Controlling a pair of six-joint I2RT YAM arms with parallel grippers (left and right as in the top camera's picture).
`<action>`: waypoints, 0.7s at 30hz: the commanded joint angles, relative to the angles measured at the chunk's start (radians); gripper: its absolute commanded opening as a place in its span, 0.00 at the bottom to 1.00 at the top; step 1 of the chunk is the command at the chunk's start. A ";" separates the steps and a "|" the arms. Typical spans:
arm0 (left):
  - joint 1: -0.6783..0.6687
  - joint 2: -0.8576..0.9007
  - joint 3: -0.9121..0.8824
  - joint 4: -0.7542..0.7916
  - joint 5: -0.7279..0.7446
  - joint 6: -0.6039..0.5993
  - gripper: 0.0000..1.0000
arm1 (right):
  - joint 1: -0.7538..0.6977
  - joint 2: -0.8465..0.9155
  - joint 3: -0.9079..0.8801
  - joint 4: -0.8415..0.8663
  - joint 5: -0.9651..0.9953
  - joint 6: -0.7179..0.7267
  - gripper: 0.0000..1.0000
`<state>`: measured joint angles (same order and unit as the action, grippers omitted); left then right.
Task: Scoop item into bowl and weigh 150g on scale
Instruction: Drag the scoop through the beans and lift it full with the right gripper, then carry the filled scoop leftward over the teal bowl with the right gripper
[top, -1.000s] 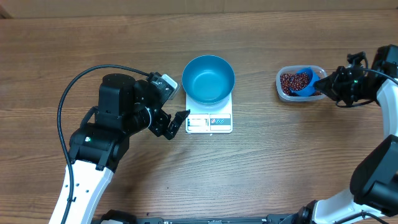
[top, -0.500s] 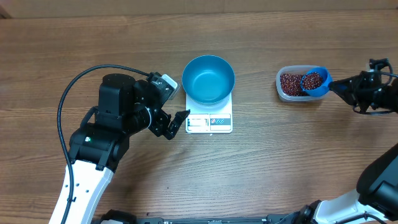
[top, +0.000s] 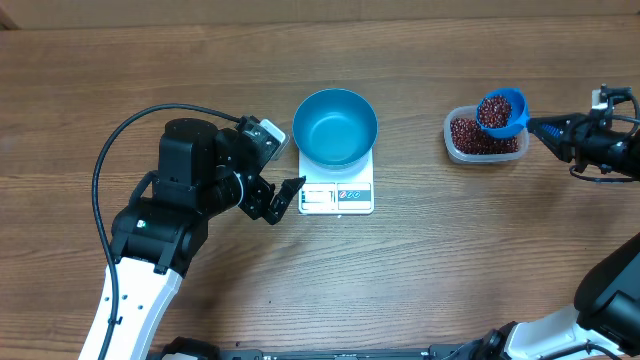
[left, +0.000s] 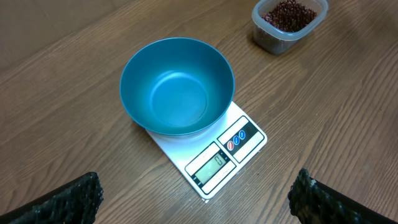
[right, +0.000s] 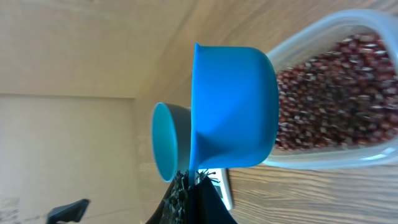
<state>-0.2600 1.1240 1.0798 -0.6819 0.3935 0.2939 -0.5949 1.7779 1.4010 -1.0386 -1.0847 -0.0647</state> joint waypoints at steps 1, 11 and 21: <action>0.004 0.002 0.024 0.001 0.022 -0.010 1.00 | 0.000 0.002 0.012 0.008 -0.123 -0.019 0.04; 0.004 0.002 0.024 0.001 0.022 -0.010 0.99 | 0.050 0.000 0.017 0.024 -0.201 -0.011 0.04; 0.004 0.002 0.024 0.001 0.022 -0.010 1.00 | 0.202 -0.006 0.101 0.052 -0.202 0.074 0.04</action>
<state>-0.2600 1.1240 1.0798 -0.6815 0.3935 0.2939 -0.4343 1.7779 1.4441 -1.0016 -1.2320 -0.0265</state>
